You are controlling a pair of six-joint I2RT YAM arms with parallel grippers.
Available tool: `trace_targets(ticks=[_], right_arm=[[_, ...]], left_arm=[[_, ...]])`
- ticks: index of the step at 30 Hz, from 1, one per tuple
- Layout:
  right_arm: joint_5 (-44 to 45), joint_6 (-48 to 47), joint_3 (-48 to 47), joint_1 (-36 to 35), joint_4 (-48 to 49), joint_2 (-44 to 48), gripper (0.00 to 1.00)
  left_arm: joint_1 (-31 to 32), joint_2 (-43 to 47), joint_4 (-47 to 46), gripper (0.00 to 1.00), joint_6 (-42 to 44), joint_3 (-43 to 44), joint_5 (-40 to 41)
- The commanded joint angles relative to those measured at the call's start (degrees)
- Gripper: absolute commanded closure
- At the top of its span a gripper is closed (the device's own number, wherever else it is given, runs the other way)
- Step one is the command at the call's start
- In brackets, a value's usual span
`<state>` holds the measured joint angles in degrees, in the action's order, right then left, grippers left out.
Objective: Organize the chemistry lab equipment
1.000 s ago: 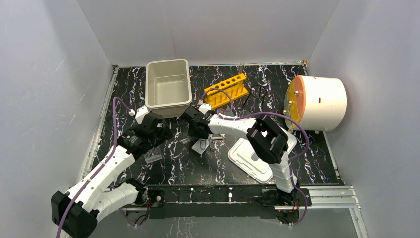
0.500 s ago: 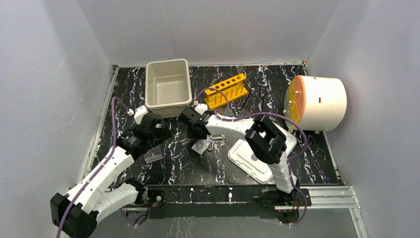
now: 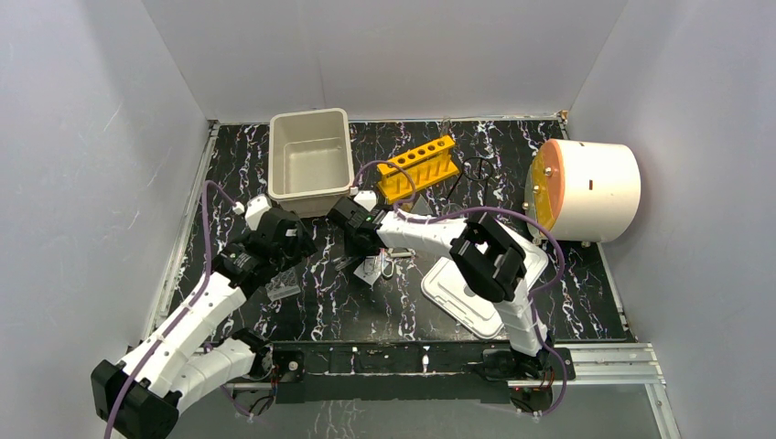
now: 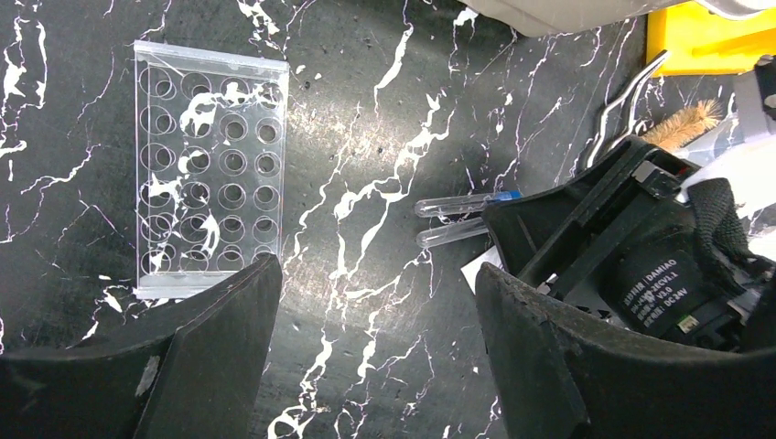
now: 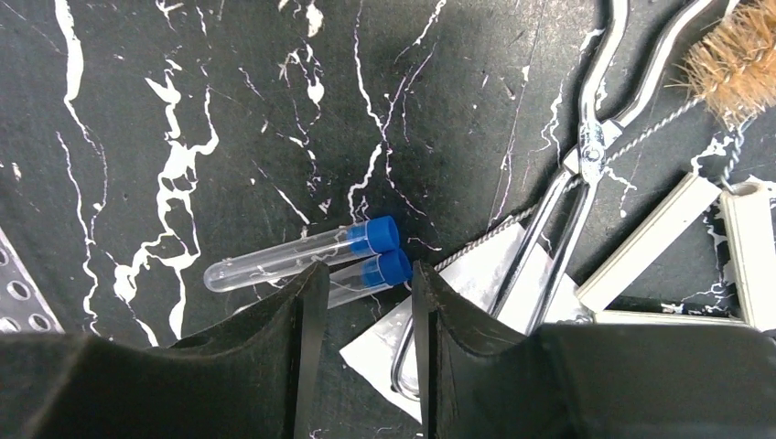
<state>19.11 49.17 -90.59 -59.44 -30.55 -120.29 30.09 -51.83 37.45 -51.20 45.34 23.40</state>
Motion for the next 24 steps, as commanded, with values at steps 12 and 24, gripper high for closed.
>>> trace_targets(ticks=[12,24], right_arm=[[-0.3,-8.0,-2.0,-1.3,1.1,0.7,0.63],[-1.5,2.1,-11.0,-1.3,-10.4,-5.0,0.58]], left_arm=[[-0.5,3.2,-0.4,0.23,-2.7,-2.3,-2.5],[-0.5,3.5,-1.5,0.23,-5.0,-5.7,-6.6]])
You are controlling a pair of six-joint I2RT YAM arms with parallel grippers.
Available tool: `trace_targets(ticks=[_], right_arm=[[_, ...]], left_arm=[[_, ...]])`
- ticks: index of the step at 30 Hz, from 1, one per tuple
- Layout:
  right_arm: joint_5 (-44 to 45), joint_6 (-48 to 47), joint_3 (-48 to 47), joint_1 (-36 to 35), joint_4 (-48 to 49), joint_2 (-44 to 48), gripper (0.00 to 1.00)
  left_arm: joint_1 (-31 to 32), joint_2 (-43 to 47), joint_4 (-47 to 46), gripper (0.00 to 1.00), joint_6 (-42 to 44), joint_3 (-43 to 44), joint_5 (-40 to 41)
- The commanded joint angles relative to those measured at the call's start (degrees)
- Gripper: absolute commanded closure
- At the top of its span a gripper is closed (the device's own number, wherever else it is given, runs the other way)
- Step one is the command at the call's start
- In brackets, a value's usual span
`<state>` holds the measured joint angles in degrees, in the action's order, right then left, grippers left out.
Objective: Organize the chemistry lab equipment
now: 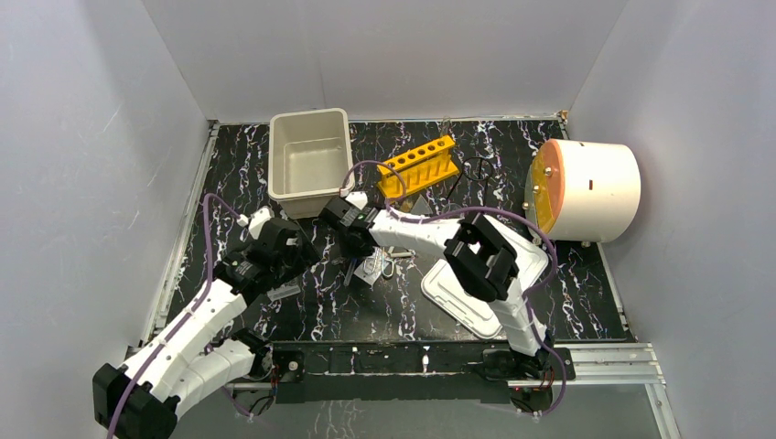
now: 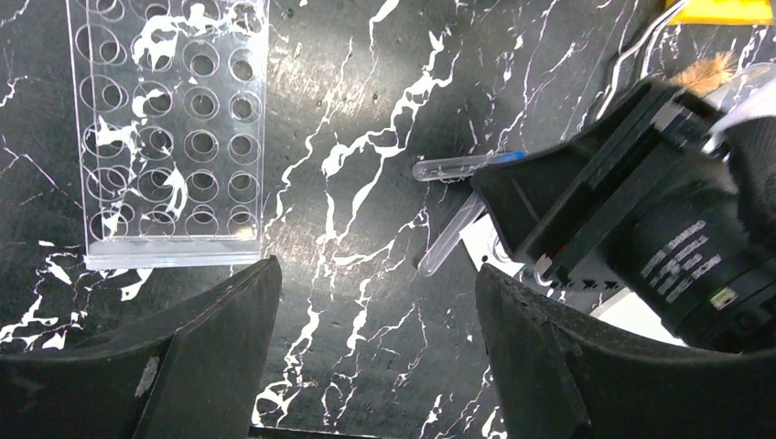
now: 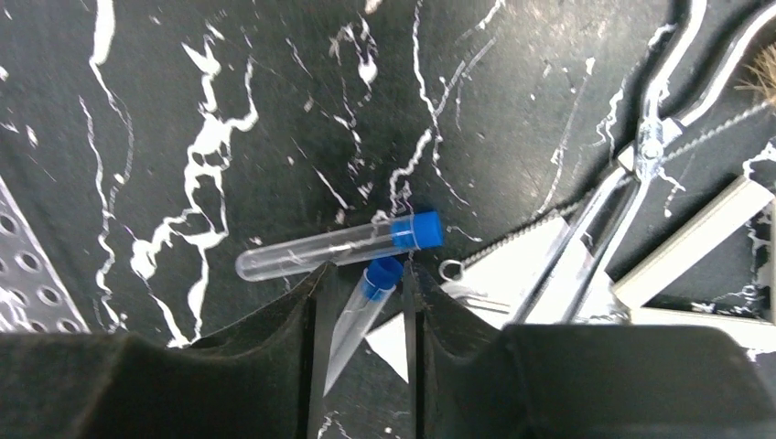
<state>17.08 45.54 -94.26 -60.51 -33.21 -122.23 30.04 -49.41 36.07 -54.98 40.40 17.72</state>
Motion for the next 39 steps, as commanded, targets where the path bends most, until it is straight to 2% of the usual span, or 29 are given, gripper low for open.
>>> trace_targets(ticks=[1,6,16,24,31,34,39], right_arm=[[0.9,6.5,-8.6,-0.2,-9.3,-3.9,0.57],[2.1,9.9,-9.0,-0.4,-11.7,-4.2,0.55],[0.1,11.8,-13.4,-1.3,-14.9,-7.6,0.62],[0.3,12.4,-14.1,-1.5,-13.2,-8.3,0.81],[2.1,10.7,-4.9,-1.1,-0.7,1.3,0.84],[1.6,9.3,-0.6,-0.5,4.1,6.9,0.84],[-5.0,8.2,8.1,1.8,14.4,16.5,0.83]], left_arm=[[-0.4,1.1,0.1,0.23,-1.4,-0.9,-1.1],[-0.4,2.0,0.5,0.23,-1.3,-1.5,-1.5],[-0.4,3.0,1.7,0.22,-0.1,-1.5,-0.7],[-0.4,4.0,2.7,0.22,0.3,-1.7,-1.1],[-0.4,6.2,2.4,0.28,0.5,-2.1,-4.5],[-0.4,6.0,-2.0,0.29,3.1,-2.0,-10.5],[-0.4,3.4,-9.5,0.27,8.4,0.0,-22.6]])
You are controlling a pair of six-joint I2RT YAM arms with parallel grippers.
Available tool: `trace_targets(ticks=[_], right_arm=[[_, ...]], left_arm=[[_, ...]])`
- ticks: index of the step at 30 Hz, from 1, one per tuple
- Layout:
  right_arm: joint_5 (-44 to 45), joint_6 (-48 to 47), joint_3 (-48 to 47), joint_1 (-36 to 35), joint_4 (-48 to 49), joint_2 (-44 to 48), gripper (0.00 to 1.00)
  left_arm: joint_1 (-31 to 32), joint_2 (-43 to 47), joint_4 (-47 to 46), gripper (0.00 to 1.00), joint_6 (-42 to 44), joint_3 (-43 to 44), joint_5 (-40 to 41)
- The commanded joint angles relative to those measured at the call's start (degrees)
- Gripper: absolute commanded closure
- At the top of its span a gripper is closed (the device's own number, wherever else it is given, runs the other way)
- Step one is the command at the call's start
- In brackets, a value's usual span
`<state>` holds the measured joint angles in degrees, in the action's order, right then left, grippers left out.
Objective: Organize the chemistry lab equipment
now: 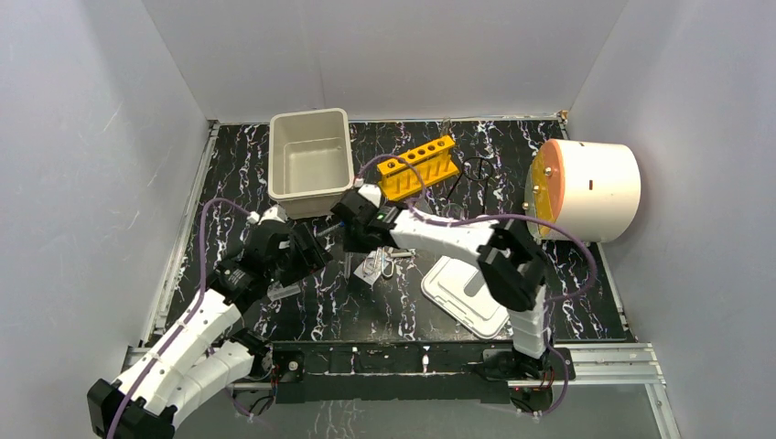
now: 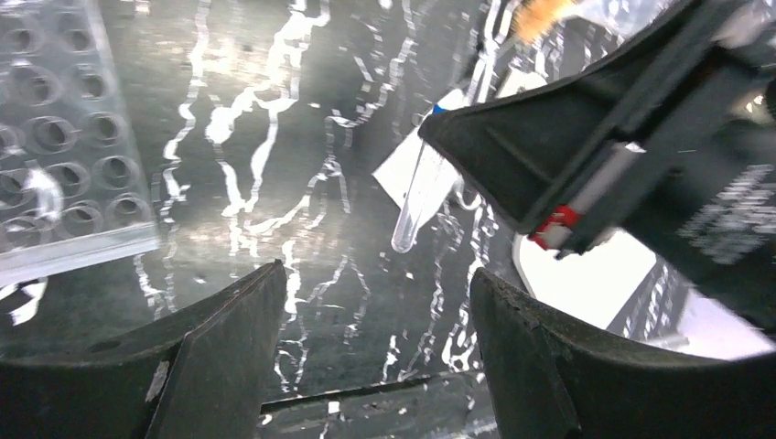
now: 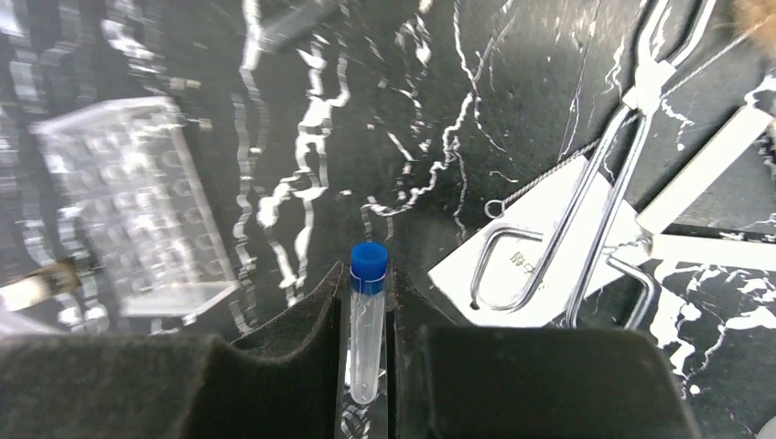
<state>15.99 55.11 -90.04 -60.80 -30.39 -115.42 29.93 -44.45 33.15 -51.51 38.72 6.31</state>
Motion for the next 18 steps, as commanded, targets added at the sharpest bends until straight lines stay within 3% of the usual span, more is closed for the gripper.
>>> trace_targets(ticks=[1,6,13,18], right_arm=[[-5.0,-1.9,5.2,2.4,13.3,11.2,0.83],[-10.8,-2.0,9.3,5.2,16.4,18.1,0.83],[-17.5,-2.9,14.1,9.1,19.3,25.1,0.82],[-21.7,-2.4,15.9,9.9,20.8,27.0,0.82]], left_arm=[[-0.3,-2.9,-8.3,0.27,5.7,2.3,-13.4],[-0.3,-9.0,-14.6,0.30,6.4,5.5,-22.8],[-0.3,-13.3,-21.6,0.62,5.2,6.9,-29.9],[-0.3,-13.6,-24.2,0.66,4.4,6.4,-32.2]])
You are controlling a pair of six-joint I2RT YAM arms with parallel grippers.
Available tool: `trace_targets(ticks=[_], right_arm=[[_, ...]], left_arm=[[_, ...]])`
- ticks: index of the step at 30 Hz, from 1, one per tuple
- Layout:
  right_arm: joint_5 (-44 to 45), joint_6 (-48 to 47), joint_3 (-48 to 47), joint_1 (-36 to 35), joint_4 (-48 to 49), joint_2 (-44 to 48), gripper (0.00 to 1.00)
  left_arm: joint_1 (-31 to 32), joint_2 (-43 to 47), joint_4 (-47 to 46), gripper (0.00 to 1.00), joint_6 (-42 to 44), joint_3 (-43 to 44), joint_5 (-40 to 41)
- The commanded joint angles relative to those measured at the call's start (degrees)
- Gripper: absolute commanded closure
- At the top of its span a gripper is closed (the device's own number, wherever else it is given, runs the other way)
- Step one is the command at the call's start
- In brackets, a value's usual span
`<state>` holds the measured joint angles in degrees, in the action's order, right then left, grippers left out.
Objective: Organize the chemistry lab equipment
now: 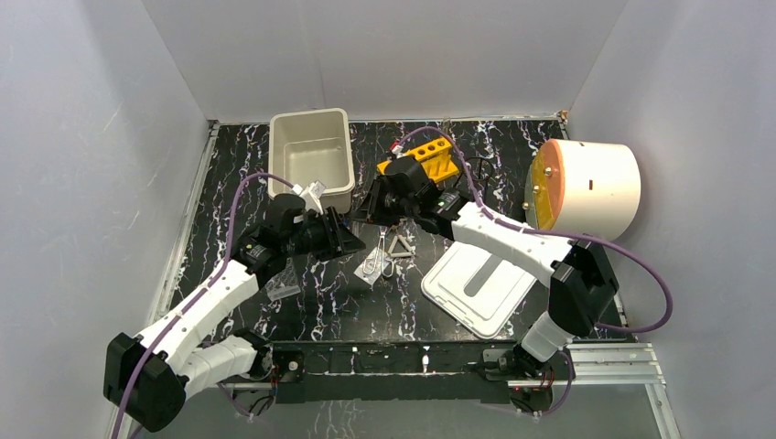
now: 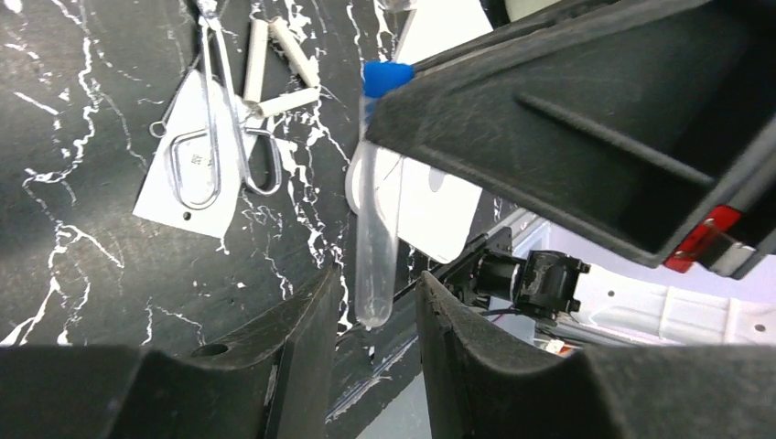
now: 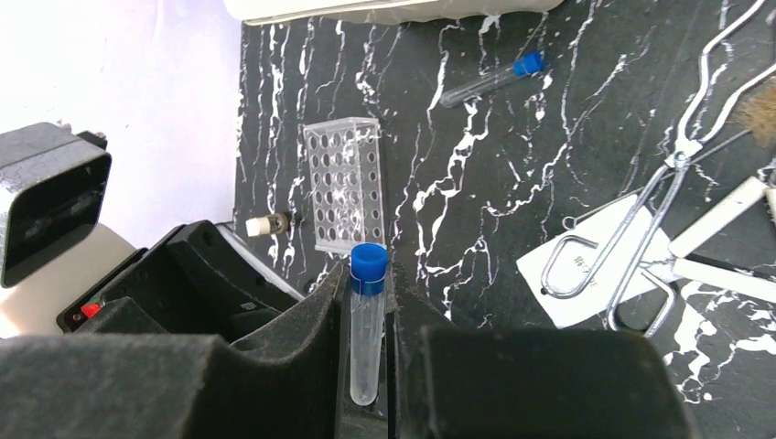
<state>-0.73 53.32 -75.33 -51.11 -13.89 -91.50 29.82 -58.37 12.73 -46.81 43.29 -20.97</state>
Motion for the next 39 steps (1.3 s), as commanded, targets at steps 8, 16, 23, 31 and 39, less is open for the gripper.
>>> trace_targets(ticks=[8,16,23,31,39], right_arm=[[-7.2,-0.4,1.6,0.7,4.9,3.0,0.81],[-17.6,-4.6,0.4,5.4,0.1,4.6,0.40],[-24.5,-1.7,0.5,7.1,-1.0,4.1,0.64],[-24.4,-0.8,1.7,7.8,-0.2,5.5,0.82],[-17.4,-6.9,-0.7,7.9,0.2,5.4,0.83]], left_arm=[[-0.2,1.6,-3.8,0.93,0.7,0.3,-4.5],[-0.2,0.3,2.9,1.00,15.4,5.8,-8.1],[-0.2,-4.2,10.9,1.00,27.5,12.7,-11.5],[-0.2,-5.1,13.7,0.97,29.8,14.2,-8.2],[-0.2,-4.3,18.0,0.29,18.1,19.0,11.3]])
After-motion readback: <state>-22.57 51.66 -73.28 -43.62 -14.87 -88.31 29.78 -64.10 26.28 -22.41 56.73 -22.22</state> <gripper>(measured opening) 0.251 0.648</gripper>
